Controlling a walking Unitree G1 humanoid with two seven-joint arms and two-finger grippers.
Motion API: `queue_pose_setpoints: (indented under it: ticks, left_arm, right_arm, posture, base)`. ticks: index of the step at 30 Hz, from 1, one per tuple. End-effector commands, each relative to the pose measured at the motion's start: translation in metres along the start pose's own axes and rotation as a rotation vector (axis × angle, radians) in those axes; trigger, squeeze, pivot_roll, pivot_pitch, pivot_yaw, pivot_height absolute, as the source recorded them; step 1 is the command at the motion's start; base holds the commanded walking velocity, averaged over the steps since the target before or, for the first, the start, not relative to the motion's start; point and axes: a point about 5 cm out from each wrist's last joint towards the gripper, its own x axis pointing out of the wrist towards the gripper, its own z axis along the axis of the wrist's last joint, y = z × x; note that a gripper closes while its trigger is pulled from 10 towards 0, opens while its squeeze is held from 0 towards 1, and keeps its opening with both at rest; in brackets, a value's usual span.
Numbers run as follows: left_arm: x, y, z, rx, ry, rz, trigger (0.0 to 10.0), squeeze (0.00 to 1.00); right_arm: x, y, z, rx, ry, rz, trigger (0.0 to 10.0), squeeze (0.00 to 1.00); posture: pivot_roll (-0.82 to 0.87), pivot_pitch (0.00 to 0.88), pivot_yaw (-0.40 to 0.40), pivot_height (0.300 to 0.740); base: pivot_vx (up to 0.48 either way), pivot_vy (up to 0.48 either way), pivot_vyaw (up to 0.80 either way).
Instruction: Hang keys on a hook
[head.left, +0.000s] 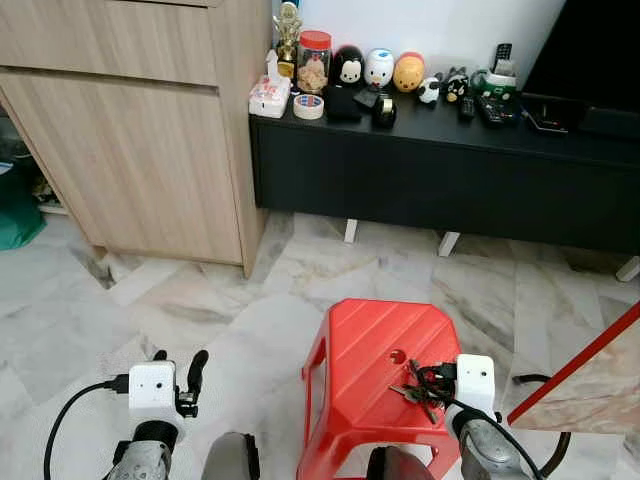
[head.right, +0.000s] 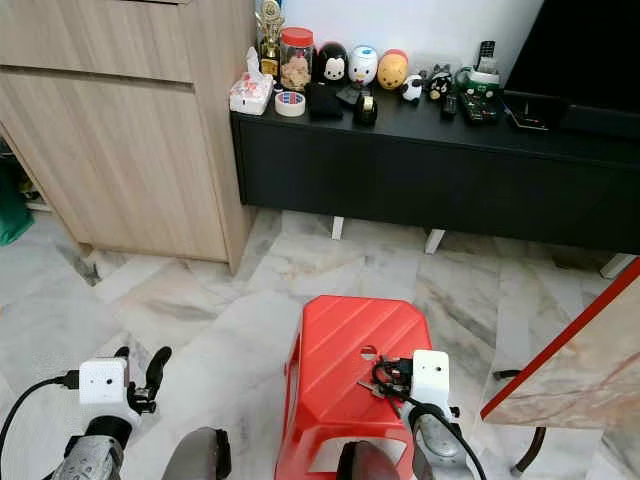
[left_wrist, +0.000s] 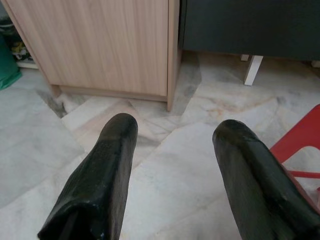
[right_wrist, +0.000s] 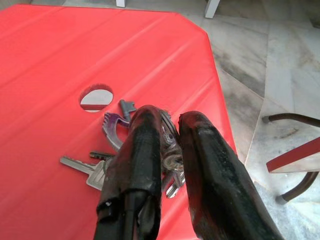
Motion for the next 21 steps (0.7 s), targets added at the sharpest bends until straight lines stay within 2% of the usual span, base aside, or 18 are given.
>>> queue_pose_setpoints:
  ticks: [1, 8, 9, 11, 15, 16, 17, 18, 21]
  left_arm:
    - [-0.002, -0.001, -0.003, 0.014, 0.013, -0.004, 10.0, 0.00]
    - [-0.002, -0.002, -0.003, 0.013, 0.015, -0.006, 10.0, 0.00]
    - [-0.003, -0.002, -0.004, 0.014, 0.018, -0.006, 10.0, 0.00]
    - [-0.003, -0.002, -0.004, 0.016, 0.021, -0.007, 10.0, 0.00]
    - [-0.003, -0.002, -0.004, 0.017, 0.021, -0.006, 10.0, 0.00]
    - [-0.003, -0.001, -0.004, 0.018, 0.021, -0.005, 10.0, 0.00]
    - [-0.003, 0.000, -0.004, 0.019, 0.021, -0.003, 10.0, 0.00]
    - [-0.003, 0.000, -0.004, 0.019, 0.021, -0.002, 10.0, 0.00]
    - [-0.004, 0.001, -0.005, 0.019, 0.023, -0.001, 10.0, 0.00]
  right_arm:
    - [0.001, -0.005, 0.003, 0.005, -0.016, -0.018, 10.0, 0.00]
    - [0.001, -0.005, 0.002, -0.003, 0.005, -0.018, 10.0, 0.00]
    - [0.002, -0.003, -0.009, -0.028, 0.090, 0.004, 10.0, 0.00]
    - [0.001, -0.003, -0.013, -0.039, 0.113, 0.006, 10.0, 0.00]
    - [0.003, -0.003, -0.009, -0.019, 0.075, 0.009, 10.0, 0.00]
    - [0.003, -0.003, -0.006, -0.009, 0.062, 0.009, 10.0, 0.11]
    - [0.005, -0.006, 0.001, 0.002, 0.034, -0.002, 10.0, 0.86]
    - [0.007, -0.008, 0.006, 0.015, 0.011, -0.006, 10.0, 1.00]
    - [0.010, -0.012, 0.015, 0.015, -0.012, -0.005, 10.0, 1.00]
  posture:
    - [0.11, 0.033, -0.116, 0.625]
    - [0.12, 0.035, -0.116, 0.625]
    - [0.11, 0.036, -0.115, 0.625]
    - [0.12, 0.035, -0.116, 0.625]
    - [0.12, 0.038, -0.114, 0.625]
    - [0.12, 0.038, -0.116, 0.625]
    - [0.12, 0.039, -0.115, 0.625]
    - [0.12, 0.038, -0.114, 0.625]
    - [0.12, 0.039, -0.114, 0.625]
  base:
    - [0.000, 0.000, 0.00]
    - [0.000, 0.000, 0.00]
    - [0.000, 0.000, 0.00]
    - [0.000, 0.000, 0.00]
    - [0.000, 0.000, 0.00]
    - [0.000, 0.000, 0.00]
    - [0.000, 0.000, 0.00]
    - [0.000, 0.000, 0.00]
    - [0.000, 0.000, 0.00]
